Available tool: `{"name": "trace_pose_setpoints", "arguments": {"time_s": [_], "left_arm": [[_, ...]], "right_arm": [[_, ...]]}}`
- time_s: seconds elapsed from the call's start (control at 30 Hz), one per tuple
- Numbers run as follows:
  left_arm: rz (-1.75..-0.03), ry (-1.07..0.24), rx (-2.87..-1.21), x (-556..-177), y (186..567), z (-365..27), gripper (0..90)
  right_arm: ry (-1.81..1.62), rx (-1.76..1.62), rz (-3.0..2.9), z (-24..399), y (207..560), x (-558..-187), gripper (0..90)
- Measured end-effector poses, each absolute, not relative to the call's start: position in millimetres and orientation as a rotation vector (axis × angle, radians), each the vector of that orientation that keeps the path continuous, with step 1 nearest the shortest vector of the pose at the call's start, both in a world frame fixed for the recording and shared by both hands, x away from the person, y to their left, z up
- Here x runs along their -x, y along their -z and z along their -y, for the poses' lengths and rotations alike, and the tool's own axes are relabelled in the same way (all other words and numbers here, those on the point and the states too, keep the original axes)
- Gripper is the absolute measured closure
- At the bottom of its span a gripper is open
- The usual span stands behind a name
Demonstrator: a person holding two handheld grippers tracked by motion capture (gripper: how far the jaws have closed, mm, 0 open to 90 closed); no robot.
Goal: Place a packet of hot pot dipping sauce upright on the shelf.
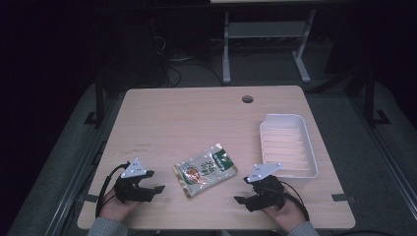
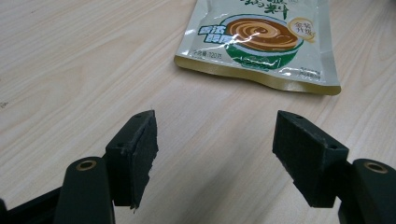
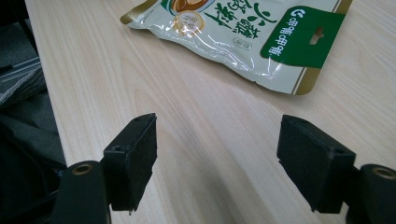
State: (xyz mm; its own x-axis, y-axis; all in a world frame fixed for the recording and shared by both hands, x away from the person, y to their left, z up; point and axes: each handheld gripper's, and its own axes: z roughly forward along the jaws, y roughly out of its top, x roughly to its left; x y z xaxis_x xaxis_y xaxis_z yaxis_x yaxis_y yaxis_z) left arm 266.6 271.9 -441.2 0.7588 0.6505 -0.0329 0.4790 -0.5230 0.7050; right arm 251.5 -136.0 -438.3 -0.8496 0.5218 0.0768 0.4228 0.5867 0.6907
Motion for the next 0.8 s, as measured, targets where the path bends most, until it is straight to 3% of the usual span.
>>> {"name": "trace_pose_setpoints", "arguments": {"time_s": [0.53,0.8], "left_arm": [[-0.780,-0.274,-2.275,-273.5,438.6,-243.1,32.7],[-0.722,-0.225,-2.330,-284.0,439.3,-219.6,41.1]], "right_arm": [[-1.114,-0.906,-2.625,128.2,423.9,-268.7,25.4],[-1.081,-0.929,-2.622,117.0,422.4,-283.1,25.5]]}}
